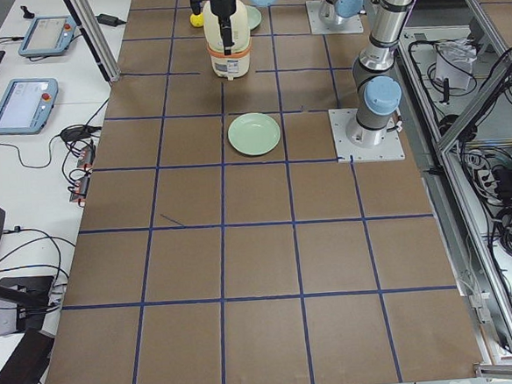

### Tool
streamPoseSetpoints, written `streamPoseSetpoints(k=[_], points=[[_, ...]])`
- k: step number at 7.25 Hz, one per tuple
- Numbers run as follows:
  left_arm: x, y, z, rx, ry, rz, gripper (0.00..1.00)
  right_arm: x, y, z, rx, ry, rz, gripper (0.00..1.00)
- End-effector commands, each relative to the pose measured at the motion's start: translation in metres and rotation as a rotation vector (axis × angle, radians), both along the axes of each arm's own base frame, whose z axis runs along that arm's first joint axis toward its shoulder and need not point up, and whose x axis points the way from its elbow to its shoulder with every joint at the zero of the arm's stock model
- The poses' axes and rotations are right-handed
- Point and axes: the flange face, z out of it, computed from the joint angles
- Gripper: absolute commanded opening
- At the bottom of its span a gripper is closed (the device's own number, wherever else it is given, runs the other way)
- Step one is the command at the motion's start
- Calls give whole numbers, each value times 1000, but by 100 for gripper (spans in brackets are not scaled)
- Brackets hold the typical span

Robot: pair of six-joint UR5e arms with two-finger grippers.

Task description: Press rice cooker button

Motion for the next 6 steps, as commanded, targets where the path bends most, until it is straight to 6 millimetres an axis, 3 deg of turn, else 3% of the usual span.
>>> streamPoseSetpoints(k=[1,6], points=[[0,0,0,0,0,0,100,0,6,-12,16,1,-1,100],[0,0,0,0,0,0,100,1,9,-7,7,2,0,100]])
